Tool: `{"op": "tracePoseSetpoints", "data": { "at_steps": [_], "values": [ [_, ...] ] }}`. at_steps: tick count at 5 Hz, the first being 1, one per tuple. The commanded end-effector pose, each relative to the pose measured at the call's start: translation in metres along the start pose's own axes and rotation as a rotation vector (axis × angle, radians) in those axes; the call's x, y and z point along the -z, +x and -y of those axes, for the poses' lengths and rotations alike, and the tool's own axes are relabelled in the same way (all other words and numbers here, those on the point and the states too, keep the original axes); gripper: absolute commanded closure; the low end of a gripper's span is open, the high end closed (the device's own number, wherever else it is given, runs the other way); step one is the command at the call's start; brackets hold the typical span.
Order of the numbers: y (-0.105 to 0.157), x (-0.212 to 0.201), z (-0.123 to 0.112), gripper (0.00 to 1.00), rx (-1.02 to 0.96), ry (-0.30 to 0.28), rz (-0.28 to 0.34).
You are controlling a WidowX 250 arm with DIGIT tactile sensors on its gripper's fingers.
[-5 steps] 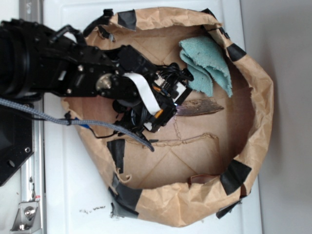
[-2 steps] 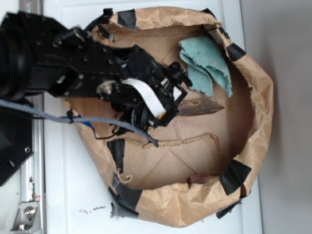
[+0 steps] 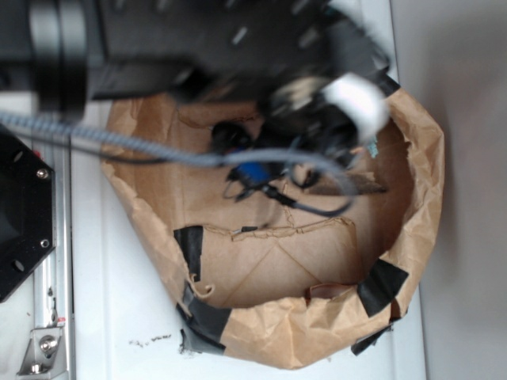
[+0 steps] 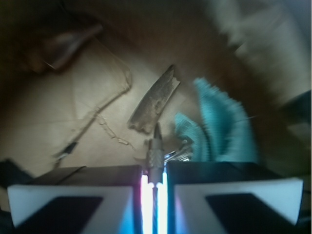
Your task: Grab the silver keys.
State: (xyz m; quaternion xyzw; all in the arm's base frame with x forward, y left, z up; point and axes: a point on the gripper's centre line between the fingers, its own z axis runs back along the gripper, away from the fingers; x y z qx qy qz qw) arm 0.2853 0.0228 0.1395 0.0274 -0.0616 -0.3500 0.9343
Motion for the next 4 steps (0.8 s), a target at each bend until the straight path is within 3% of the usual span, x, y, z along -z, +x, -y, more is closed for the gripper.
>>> {"op": "tracePoseSetpoints", "data": {
  "at_steps": [1, 4],
  "values": [
    [-0.004, -0.067, -0.011, 1.0, -0.01, -0.074, 0.101],
    [-0.013, -0.037, 0.039, 1.0, 0.035, 0.035, 0.05]
  ]
}}
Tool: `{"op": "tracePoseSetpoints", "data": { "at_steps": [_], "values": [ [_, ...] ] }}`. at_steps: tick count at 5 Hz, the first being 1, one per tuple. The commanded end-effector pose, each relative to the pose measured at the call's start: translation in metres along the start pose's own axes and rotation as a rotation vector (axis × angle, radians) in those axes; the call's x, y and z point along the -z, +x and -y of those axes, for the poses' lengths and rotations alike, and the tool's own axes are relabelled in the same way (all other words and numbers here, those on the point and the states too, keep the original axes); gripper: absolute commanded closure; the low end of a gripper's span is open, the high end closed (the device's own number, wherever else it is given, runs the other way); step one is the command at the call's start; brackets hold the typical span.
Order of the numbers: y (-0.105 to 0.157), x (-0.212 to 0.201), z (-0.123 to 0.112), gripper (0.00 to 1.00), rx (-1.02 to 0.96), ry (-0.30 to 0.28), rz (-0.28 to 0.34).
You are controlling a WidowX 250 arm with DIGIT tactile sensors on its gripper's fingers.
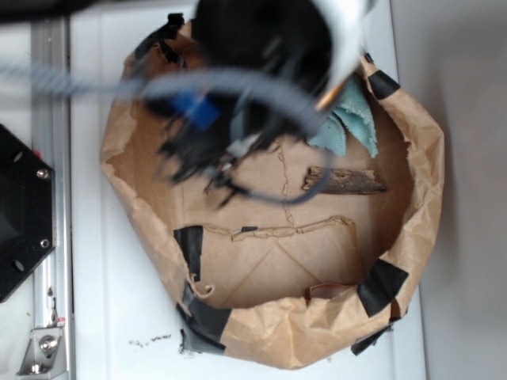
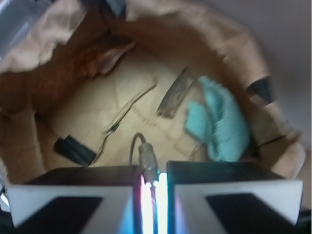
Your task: Grab the silver keys.
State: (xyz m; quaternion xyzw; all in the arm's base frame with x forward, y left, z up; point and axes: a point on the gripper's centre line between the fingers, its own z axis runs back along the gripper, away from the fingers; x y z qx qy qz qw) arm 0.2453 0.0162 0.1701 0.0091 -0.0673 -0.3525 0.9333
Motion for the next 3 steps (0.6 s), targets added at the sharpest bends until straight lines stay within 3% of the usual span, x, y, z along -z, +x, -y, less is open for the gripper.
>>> {"op": "tracePoseSetpoints", "data": {
  "at_steps": [1, 2, 3],
  "values": [
    [0.019, 0.005, 0.011, 1.0, 0.023, 0.066, -0.012],
    [0.031, 0.013, 0.012, 1.0, 0.014, 0.078, -0.046],
    [0.033, 0.015, 0.012, 1.0, -0.004, 0.119, -0.04]
  ]
}}
